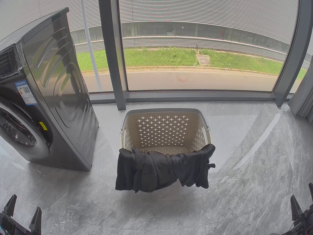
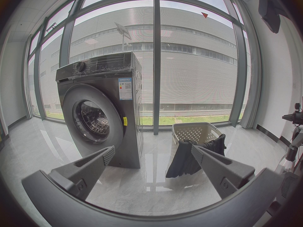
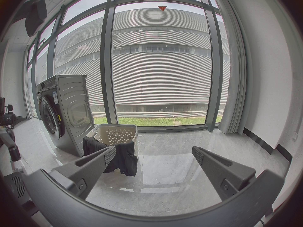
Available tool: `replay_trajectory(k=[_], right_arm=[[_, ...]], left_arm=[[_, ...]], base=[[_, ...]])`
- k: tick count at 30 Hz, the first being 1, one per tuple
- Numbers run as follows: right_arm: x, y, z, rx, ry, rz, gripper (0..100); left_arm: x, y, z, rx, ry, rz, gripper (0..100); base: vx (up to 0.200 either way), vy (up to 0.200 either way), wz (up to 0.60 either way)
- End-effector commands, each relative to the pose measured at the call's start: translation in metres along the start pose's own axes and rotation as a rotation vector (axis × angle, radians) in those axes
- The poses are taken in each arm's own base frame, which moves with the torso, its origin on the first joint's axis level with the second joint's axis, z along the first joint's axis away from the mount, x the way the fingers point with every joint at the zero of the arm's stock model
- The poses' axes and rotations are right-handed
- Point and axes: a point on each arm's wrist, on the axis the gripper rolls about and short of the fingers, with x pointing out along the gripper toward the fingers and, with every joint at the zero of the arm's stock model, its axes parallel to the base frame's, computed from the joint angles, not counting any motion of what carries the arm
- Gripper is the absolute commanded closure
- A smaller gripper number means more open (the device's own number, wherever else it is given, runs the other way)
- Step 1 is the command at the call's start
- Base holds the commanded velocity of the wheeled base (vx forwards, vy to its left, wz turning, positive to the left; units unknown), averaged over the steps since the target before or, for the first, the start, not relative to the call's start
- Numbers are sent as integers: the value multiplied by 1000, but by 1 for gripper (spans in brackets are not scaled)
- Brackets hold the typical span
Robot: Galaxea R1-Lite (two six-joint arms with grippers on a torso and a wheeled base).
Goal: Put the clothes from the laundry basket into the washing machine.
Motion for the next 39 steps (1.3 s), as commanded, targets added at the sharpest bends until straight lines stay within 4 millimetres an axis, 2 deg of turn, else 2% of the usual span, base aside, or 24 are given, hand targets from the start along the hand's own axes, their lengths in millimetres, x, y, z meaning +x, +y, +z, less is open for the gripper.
replay_trajectory(k=[1, 8, 20, 27, 35, 39], right_arm=[[0, 0, -5, 0, 1, 0, 0], [0, 0, -5, 0, 1, 0, 0], [0, 0, -5, 0, 1, 0, 0], [0, 0, -5, 0, 1, 0, 0], [0, 0, -5, 0, 1, 0, 0], [0, 0, -5, 0, 1, 0, 0]], left_arm=[[0, 0, -5, 1, 1, 0, 0], [0, 0, -5, -1, 1, 0, 0], [0, 0, -5, -1, 1, 0, 0], [0, 0, -5, -1, 1, 0, 0], [0, 0, -5, 2, 1, 0, 0], [0, 0, -5, -3, 1, 0, 0]], base=[[0, 0, 0], [171, 0, 0], [0, 0, 0], [200, 0, 0], [0, 0, 0], [200, 0, 0]])
